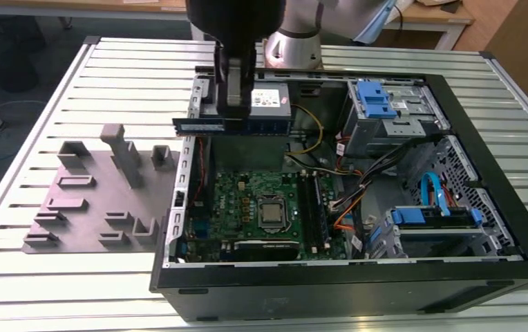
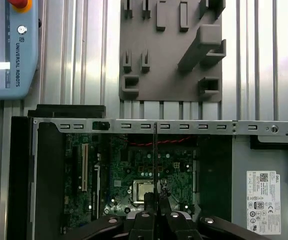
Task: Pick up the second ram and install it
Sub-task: 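Pick up the second ram and move it above second insertion slot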
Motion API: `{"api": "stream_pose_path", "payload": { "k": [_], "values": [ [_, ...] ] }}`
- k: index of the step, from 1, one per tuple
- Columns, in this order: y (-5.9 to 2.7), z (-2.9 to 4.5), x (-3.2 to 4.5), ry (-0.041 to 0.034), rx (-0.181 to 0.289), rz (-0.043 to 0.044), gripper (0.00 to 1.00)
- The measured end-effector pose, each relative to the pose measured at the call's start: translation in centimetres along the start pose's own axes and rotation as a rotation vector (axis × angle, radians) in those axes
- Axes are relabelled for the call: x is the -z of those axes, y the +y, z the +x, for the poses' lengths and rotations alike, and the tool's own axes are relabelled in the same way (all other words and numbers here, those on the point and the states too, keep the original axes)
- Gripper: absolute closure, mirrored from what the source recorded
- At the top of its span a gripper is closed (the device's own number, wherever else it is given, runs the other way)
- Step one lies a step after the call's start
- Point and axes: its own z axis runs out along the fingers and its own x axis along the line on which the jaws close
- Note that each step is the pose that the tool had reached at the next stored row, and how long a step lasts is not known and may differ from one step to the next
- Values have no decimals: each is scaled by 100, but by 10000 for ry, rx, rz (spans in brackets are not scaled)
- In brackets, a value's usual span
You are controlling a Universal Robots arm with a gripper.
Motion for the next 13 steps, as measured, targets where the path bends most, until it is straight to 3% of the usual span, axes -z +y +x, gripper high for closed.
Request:
{"api": "stream_pose_path", "payload": {
  "k": [13],
  "values": [
    [-415,-1,17,0,-1,-30,89]
  ]
}}
